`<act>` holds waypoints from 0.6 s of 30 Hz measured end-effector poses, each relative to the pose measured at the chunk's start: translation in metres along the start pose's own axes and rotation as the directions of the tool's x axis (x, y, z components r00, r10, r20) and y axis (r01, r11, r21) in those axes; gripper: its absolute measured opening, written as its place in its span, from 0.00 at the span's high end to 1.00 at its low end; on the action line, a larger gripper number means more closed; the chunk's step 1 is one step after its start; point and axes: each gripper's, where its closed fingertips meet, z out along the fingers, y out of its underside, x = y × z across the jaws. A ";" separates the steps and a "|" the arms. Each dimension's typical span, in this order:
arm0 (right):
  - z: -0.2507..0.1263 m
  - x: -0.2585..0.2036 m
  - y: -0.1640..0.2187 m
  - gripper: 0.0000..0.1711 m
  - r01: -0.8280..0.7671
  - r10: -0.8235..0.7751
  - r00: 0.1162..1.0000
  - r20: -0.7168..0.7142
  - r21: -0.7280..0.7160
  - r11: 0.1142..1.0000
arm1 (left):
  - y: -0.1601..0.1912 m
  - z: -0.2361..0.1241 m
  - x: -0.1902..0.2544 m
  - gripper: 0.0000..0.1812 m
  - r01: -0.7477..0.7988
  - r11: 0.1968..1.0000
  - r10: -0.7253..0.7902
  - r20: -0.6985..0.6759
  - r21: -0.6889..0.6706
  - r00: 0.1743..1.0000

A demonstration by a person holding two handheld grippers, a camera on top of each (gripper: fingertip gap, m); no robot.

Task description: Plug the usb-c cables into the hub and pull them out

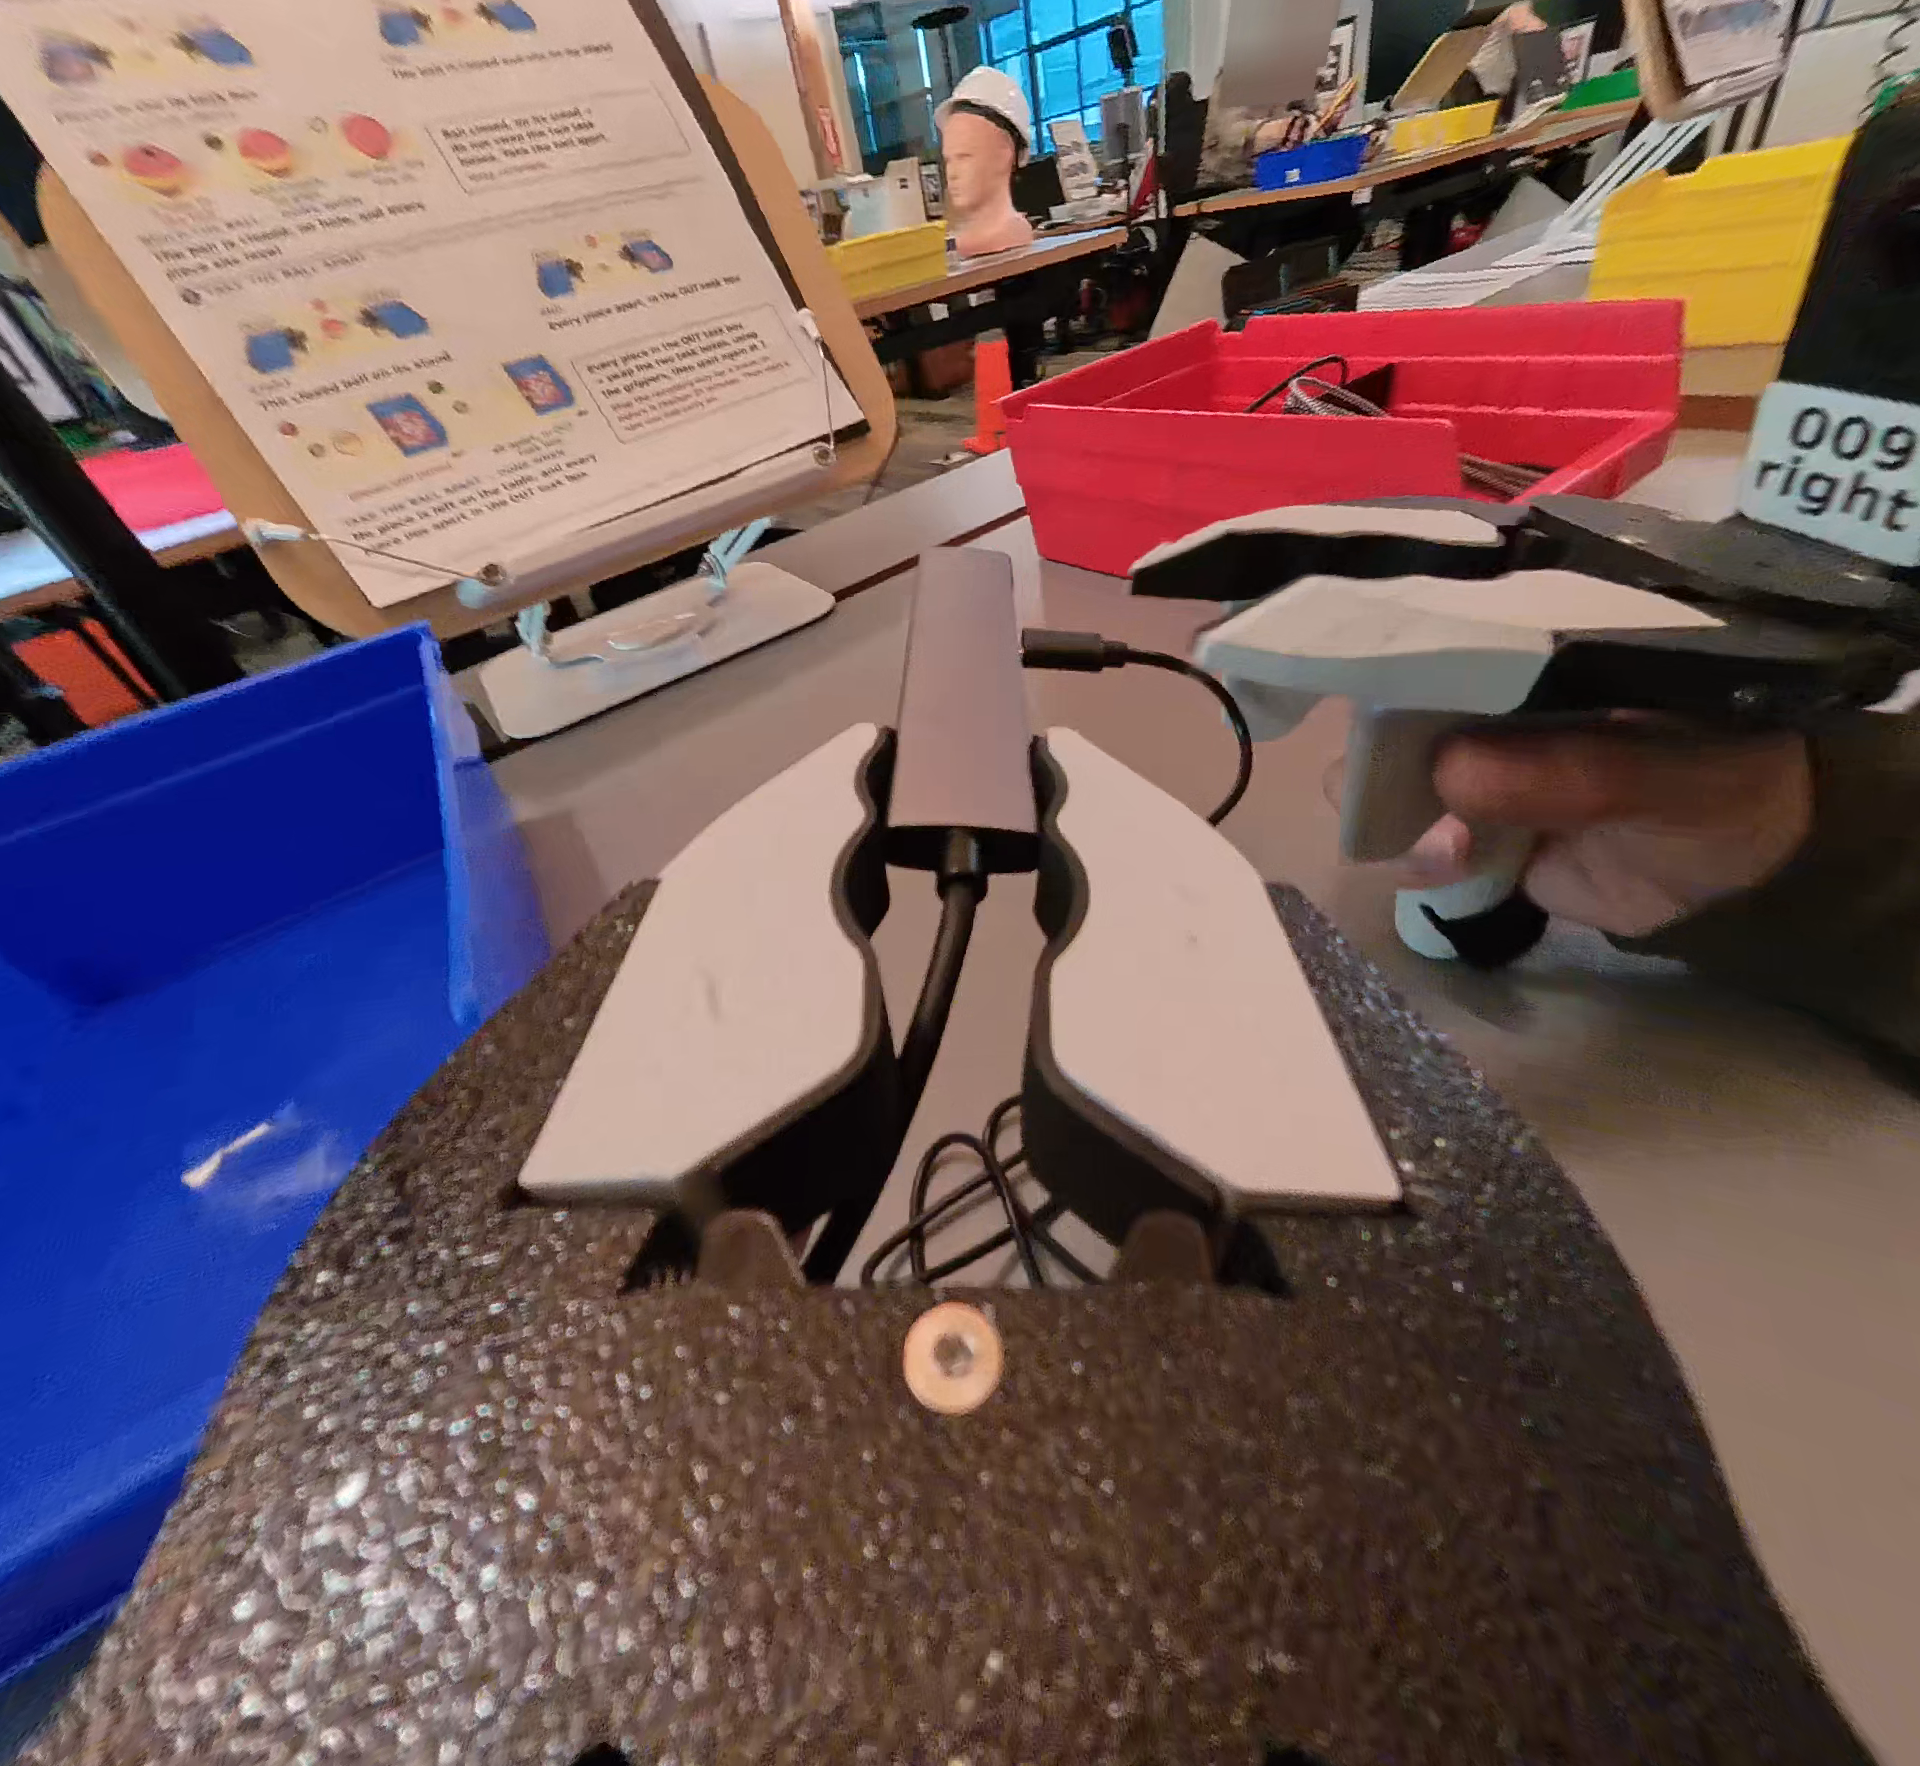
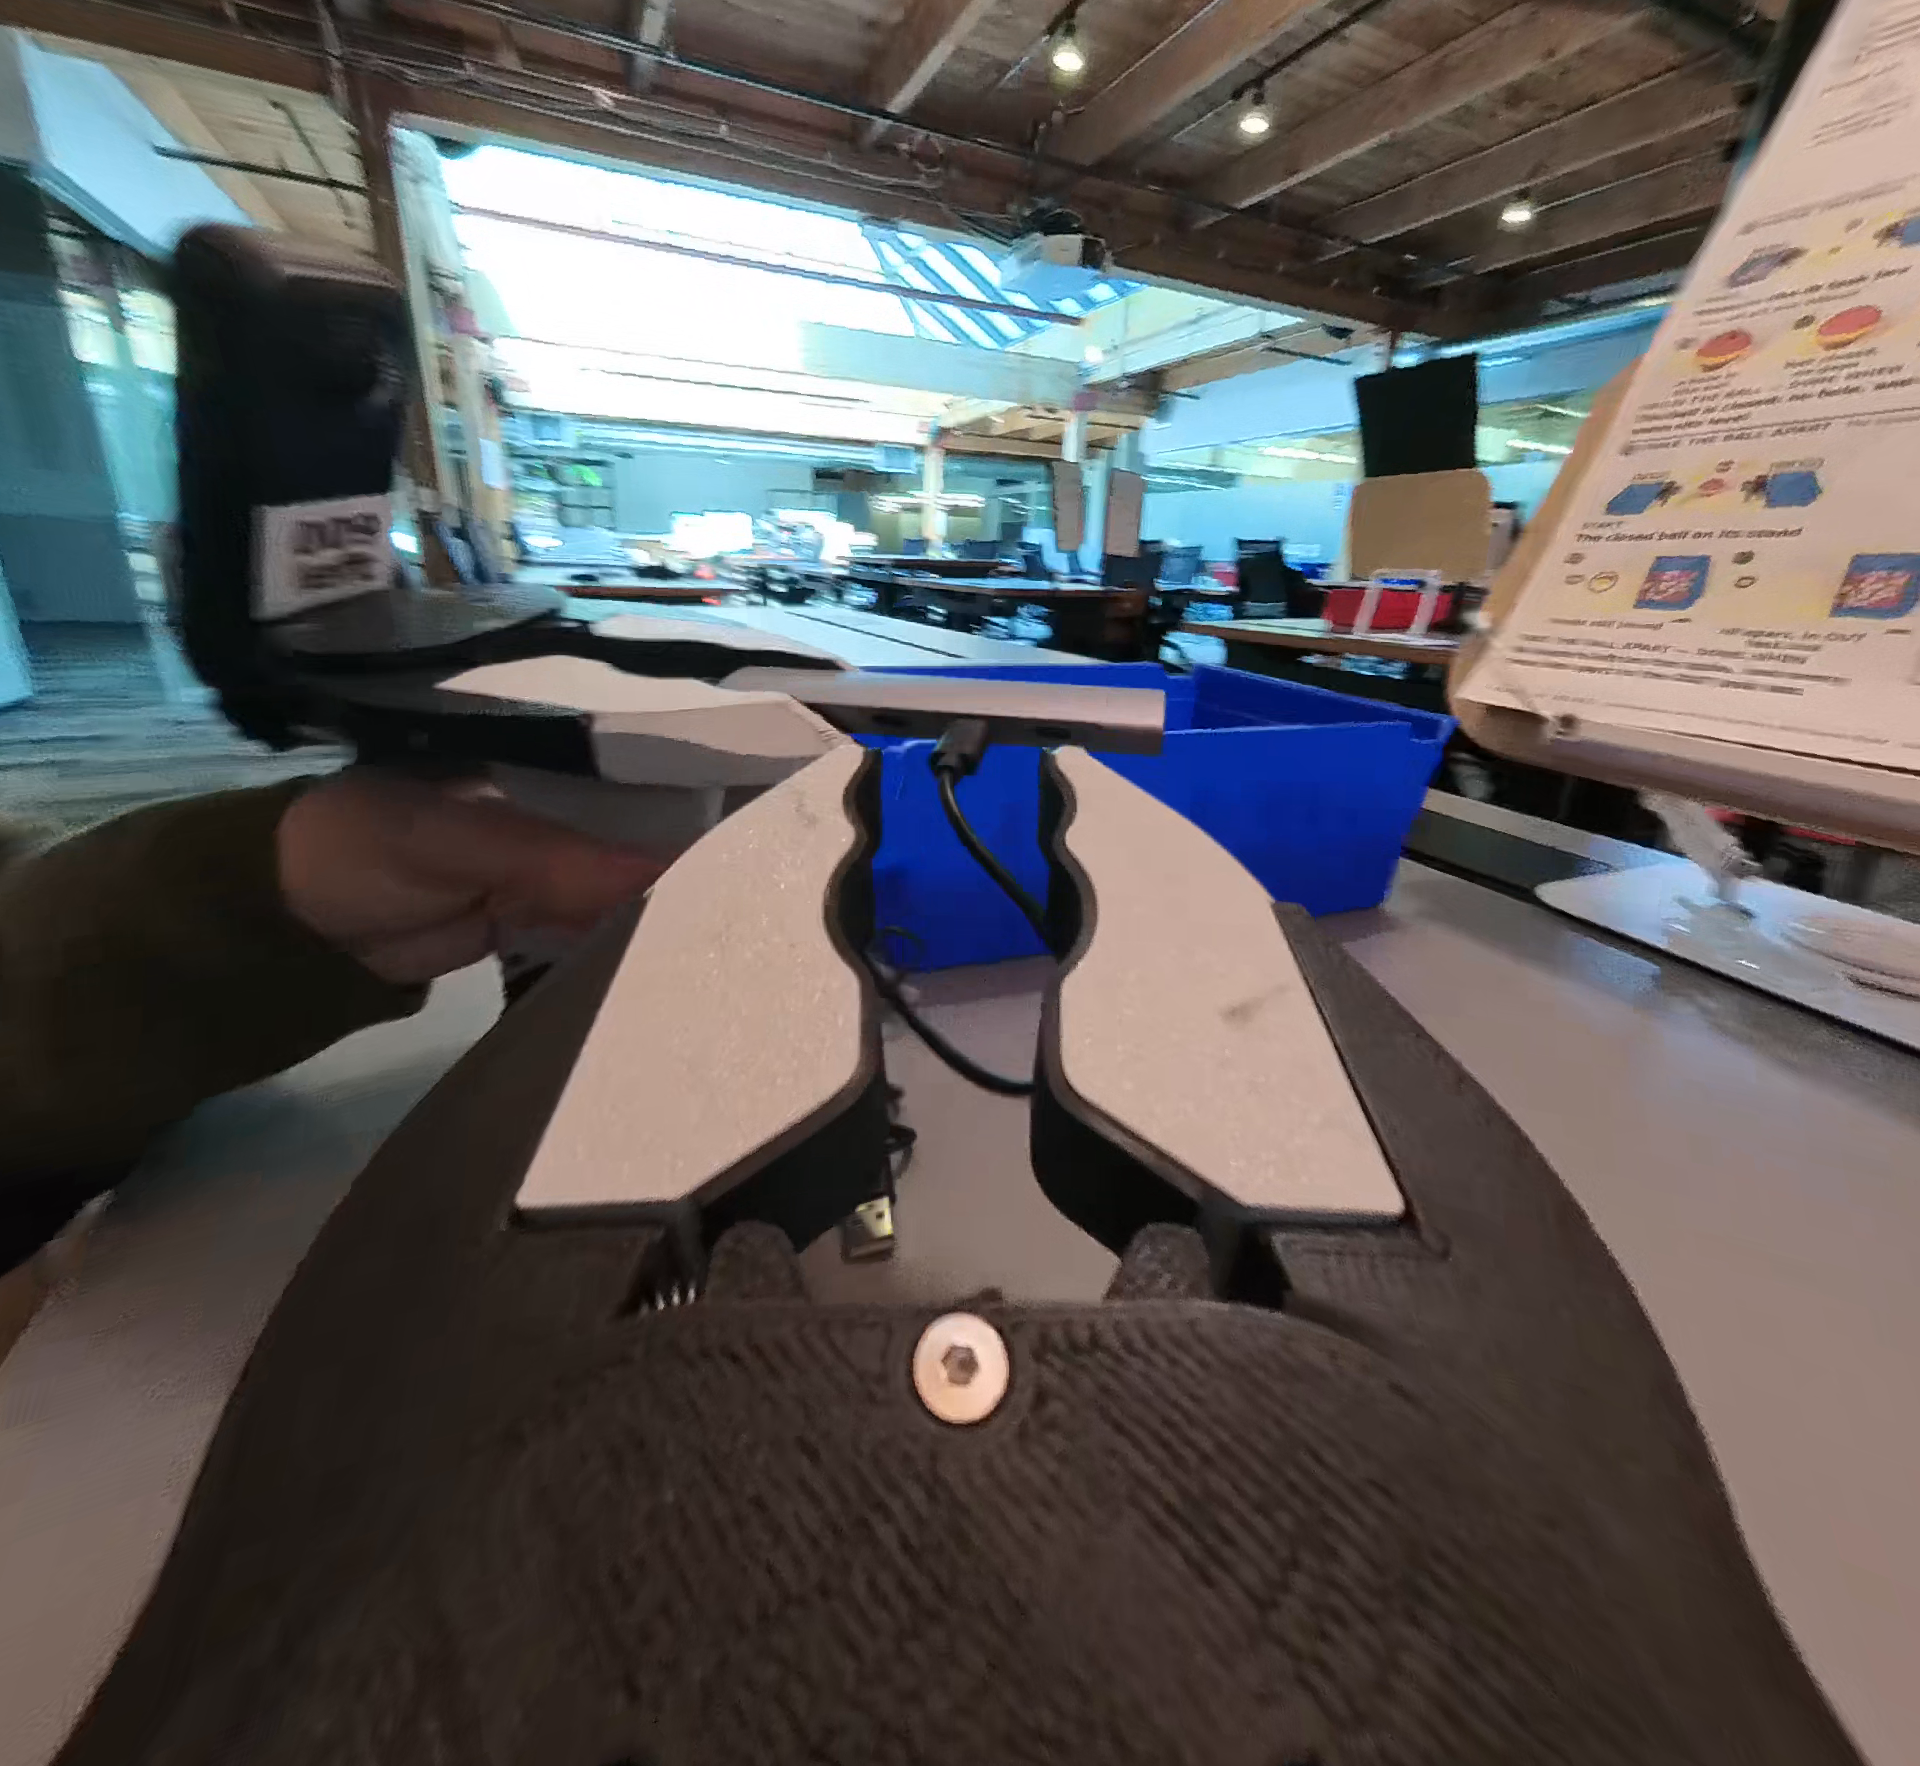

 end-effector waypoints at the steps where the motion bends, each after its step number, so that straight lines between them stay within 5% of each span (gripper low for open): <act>1: 0.003 0.004 0.002 0.83 0.021 -0.022 0.998 -0.055 -0.017 1.000 | -0.001 0.002 0.003 0.87 -0.025 1.000 0.025 0.017 0.004 1.000; 11: 0.004 0.013 0.004 0.94 0.043 -0.048 0.988 -0.147 -0.033 0.999 | -0.004 0.015 0.022 0.87 -0.040 0.998 0.036 0.097 0.043 0.995; 18: 0.005 0.016 0.012 0.94 0.068 -0.091 0.987 -0.134 -0.170 0.983 | -0.004 0.016 0.017 0.86 -0.024 1.000 0.026 0.178 -0.015 0.984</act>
